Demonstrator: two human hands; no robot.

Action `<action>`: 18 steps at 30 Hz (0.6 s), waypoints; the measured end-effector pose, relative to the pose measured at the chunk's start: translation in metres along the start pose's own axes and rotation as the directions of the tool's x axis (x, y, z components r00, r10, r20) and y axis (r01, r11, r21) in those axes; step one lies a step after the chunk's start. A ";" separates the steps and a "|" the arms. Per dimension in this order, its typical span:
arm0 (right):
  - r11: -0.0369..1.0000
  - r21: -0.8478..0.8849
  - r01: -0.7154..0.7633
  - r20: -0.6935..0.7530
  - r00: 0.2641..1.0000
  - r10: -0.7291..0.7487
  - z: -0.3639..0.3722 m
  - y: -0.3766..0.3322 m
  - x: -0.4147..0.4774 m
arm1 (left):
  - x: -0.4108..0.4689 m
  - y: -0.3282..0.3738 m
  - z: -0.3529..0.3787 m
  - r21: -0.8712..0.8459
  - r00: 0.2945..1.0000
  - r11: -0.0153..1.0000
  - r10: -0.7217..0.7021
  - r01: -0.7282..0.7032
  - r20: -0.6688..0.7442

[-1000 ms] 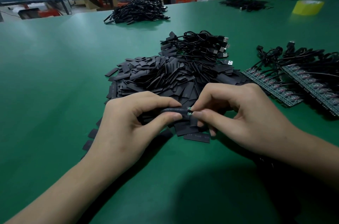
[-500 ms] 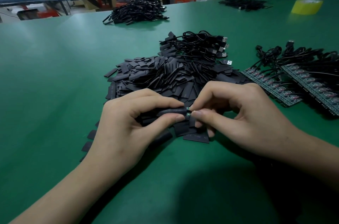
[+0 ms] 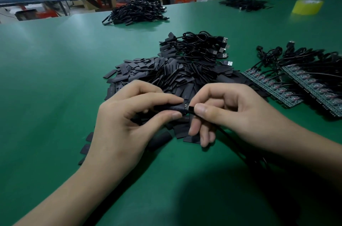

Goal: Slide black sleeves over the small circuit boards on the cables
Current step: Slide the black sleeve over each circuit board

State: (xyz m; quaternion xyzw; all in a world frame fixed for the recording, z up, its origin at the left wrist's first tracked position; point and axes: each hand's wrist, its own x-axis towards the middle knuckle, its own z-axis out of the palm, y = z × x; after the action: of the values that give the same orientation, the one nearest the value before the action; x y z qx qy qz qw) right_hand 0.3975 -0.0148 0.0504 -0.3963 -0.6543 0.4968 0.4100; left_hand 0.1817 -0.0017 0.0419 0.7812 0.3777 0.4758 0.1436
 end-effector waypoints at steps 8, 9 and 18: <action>0.971 -0.211 0.113 -0.131 0.981 -0.142 0.011 0.004 -0.005 | -0.002 -0.003 0.008 -0.031 0.994 0.996 -0.091 0.090 -0.061; 0.959 -0.252 0.128 -0.138 0.976 -0.167 0.011 0.004 -0.006 | -0.003 -0.004 0.009 -0.076 0.992 0.991 -0.115 0.111 -0.053; 0.901 -0.382 0.208 -0.137 0.951 -0.278 0.011 0.003 -0.008 | -0.003 0.000 0.010 -0.329 0.985 0.930 -0.172 0.164 0.006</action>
State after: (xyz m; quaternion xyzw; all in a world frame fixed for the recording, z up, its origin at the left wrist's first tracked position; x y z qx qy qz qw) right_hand 0.3903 -0.0254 0.0448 -0.4250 -0.7375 0.2725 0.4486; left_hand 0.1896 -0.0026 0.0348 0.7058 0.3602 0.5269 0.3074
